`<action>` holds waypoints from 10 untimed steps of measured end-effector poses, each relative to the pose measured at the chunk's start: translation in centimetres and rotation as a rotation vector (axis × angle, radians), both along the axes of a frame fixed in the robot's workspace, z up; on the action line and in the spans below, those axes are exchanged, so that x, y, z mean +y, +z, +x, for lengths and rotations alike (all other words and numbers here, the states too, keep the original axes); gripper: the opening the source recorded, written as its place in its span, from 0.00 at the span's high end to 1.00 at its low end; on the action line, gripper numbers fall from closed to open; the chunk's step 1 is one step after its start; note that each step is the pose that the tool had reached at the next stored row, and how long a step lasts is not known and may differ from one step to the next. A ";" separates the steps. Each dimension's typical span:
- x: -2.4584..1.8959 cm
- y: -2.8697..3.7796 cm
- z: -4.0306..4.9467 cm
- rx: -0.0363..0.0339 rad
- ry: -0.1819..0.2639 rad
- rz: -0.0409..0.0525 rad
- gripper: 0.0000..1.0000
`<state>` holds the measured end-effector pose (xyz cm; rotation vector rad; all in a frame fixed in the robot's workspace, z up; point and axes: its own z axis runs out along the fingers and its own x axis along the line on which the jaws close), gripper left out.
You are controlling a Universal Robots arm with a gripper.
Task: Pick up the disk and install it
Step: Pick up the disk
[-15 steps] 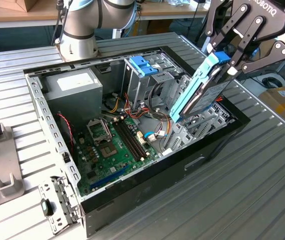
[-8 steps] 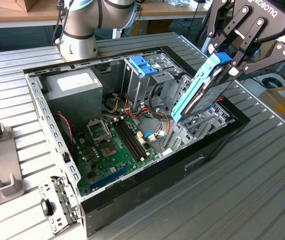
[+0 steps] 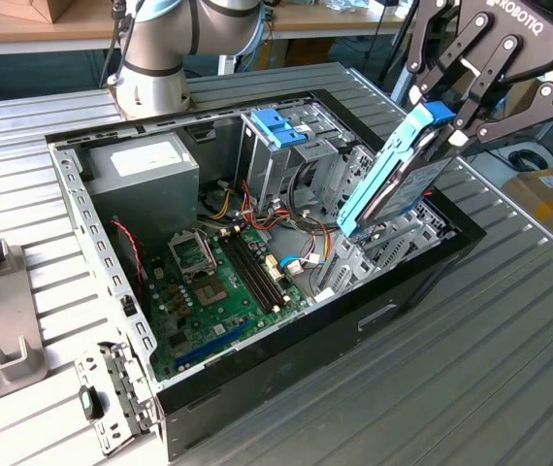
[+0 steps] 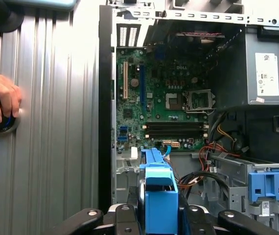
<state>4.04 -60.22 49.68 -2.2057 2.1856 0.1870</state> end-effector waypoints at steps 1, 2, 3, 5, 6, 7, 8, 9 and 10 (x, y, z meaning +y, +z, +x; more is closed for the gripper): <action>0.00 -0.01 0.09 0.0000 0.000 0.0000 0.63; 0.00 -0.03 0.22 0.0000 0.000 -0.0001 0.63; 0.00 -0.04 0.31 0.0001 0.000 -0.0002 0.63; 0.00 -0.07 0.55 0.0001 0.000 -0.0004 0.63; 0.00 -0.08 0.76 0.0001 0.000 -0.0006 0.63; 0.00 -0.11 0.97 0.0001 0.000 -0.0006 0.63; 0.00 -0.13 1.13 0.0001 0.000 -0.0007 0.63; 0.00 -0.14 1.30 0.0001 0.000 -0.0008 0.63; 0.00 -0.16 1.46 0.0002 0.000 -0.0008 0.63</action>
